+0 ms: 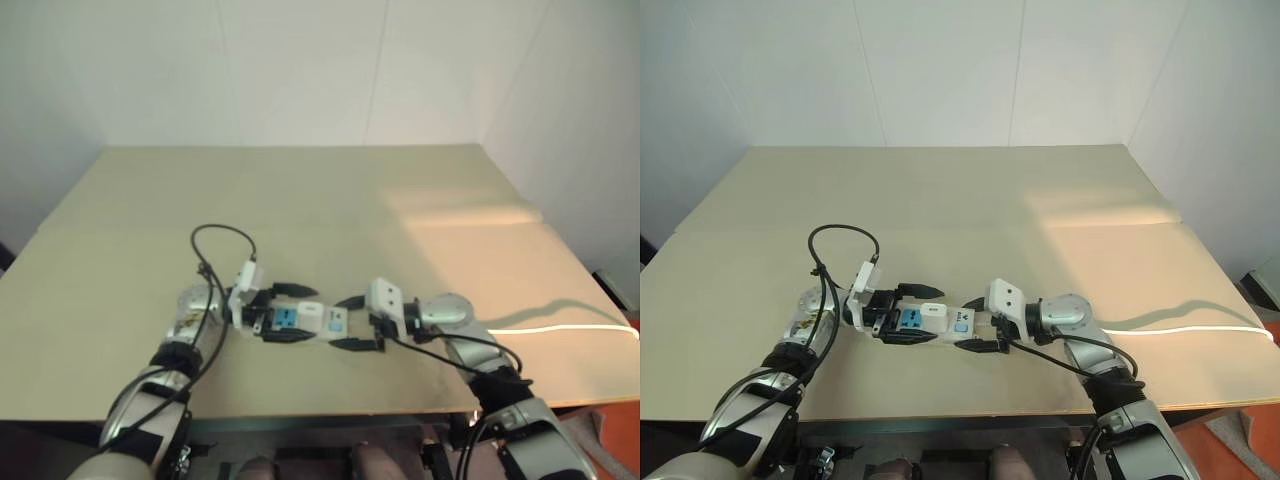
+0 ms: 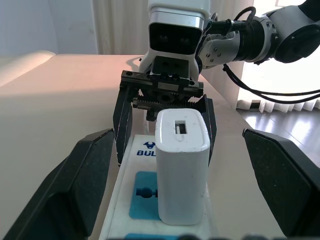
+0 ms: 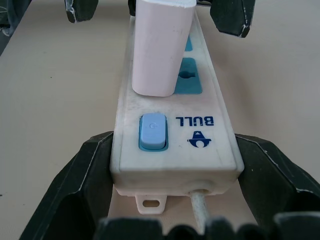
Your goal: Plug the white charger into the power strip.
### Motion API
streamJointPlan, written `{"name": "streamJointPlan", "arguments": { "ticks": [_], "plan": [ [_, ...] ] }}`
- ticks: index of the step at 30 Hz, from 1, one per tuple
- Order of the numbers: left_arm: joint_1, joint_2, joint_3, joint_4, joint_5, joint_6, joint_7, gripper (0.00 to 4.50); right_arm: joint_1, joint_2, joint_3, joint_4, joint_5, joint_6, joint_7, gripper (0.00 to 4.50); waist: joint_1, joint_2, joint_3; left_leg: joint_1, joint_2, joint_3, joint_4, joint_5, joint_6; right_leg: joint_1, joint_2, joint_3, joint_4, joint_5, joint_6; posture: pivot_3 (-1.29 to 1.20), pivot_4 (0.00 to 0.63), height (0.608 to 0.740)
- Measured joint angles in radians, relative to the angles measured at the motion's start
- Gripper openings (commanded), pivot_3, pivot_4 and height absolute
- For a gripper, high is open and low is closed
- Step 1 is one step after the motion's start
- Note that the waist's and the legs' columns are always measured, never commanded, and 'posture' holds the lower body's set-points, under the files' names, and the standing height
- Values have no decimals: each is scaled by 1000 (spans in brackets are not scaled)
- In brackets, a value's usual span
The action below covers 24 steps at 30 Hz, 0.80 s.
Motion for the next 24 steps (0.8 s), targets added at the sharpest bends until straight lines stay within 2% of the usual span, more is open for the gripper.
{"name": "streamJointPlan", "arguments": {
  "ticks": [3,6,8,10,18,20,24],
  "plan": [
    [12,35,-16,-44,-26,43,2,4463,0,4,0,-1,-3,-4,-1,3446,-3,0,0,-2,1,0,0,0,0,-2,1,0,0,0,0,0,150,740],
    [32,136,-40,-154,-107,124,1,4463,0,8,0,-3,-3,-4,-2,3446,-8,0,0,-3,2,-1,0,-1,1,-3,1,0,0,0,0,0,150,740],
    [34,160,-11,-193,-149,142,1,4500,-1,8,-1,-2,-4,-3,-5,4169,-6,0,0,-4,1,-1,0,-1,1,-3,1,0,-1,0,0,0,150,740],
    [35,185,11,-227,-184,158,1,4500,-1,8,1,-1,-5,6,-1,4448,-4,0,0,-4,1,-1,0,-1,1,-3,1,0,-1,0,-1,0,150,740],
    [44,265,87,-248,-212,176,1,4500,-5,-12,-9,-5,29,21,29,4448,8,1,1,-12,1,0,1,-1,1,-11,0,-1,-1,2,-4,0,150,740],
    [61,287,114,-270,-213,180,1,4500,-4,-46,-22,-42,44,37,38,4448,8,1,1,-17,0,0,1,-1,1,-17,0,0,0,5,-9,0,150,740],
    [121,320,154,-311,-196,204,1,4500,6,-136,-88,-129,93,68,49,4448,11,1,1,-17,0,0,1,-1,1,-17,-1,-1,0,5,-9,0,150,740]
  ]
}}
